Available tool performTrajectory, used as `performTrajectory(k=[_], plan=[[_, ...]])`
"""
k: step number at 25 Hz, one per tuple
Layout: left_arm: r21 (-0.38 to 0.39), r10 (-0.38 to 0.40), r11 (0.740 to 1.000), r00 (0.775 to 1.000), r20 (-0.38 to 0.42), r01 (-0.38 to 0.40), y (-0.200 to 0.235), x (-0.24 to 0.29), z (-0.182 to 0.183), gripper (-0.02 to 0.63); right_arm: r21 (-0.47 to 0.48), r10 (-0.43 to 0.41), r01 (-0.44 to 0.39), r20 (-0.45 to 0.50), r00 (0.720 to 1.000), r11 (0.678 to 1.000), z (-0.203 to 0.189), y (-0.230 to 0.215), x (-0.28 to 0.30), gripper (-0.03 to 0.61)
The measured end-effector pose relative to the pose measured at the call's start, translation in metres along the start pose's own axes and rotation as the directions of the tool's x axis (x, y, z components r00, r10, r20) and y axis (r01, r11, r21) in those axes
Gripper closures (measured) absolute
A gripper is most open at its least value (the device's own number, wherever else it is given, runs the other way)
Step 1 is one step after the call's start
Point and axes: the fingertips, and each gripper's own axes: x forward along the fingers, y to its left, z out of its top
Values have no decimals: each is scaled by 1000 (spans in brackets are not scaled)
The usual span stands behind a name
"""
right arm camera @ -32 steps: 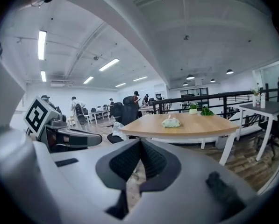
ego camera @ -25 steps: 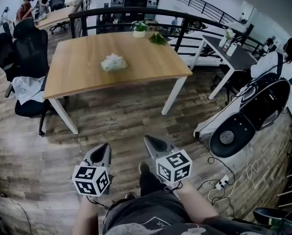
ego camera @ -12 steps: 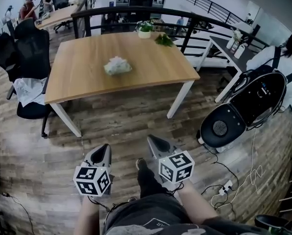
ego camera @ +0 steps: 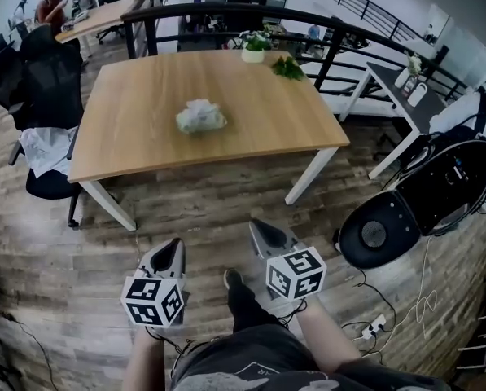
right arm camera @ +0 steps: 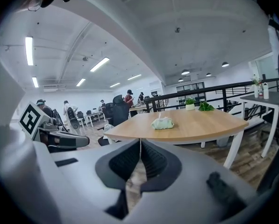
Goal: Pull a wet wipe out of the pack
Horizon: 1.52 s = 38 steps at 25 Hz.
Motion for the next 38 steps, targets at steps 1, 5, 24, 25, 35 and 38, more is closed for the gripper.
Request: performTrajectory(k=[1,5,24,25,35,38], plan=[[-4,6,1000,1000,-4,-6,4,8,3,598,2,5,-5,0,1000,1000,3,-5,9,554],[-21,21,1000,1000,-6,-21,17,44,17,598,0,19,-19,-24,1000,1000,11,-31,43,552],[-42,90,995,996,-16,-91,36,181,93,598,4,108,-108,-56,993,994,71,-142,146,552],[-43,97,994,995,-16,-98,38,186,95,598,3,118,-118,-59,991,993,73,-145,152,552],[-47,161,986,987,0,-161,46,206,114,598,12,192,-192,-38,981,981,87,-155,183,552],[-50,166,985,986,2,-165,46,206,117,598,17,209,-209,-32,977,978,89,-151,183,552]])
